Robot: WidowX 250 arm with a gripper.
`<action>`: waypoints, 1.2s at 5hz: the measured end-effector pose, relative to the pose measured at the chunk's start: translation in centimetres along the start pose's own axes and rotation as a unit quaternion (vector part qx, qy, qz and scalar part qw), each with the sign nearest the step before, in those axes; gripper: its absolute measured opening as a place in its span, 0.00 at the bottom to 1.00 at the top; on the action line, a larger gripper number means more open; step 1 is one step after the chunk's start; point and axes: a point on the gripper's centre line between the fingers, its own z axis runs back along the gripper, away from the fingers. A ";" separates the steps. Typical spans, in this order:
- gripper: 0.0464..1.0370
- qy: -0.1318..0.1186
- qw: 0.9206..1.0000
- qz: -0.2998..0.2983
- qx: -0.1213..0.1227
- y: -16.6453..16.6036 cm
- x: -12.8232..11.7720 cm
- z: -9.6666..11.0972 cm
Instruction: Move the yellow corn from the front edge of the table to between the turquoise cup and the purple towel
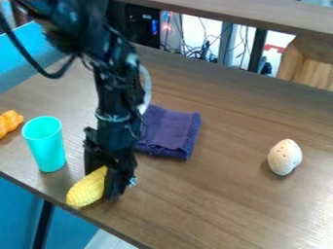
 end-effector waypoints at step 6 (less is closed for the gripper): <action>0.65 -0.087 0.980 0.179 -0.022 13.2 4.8 6.1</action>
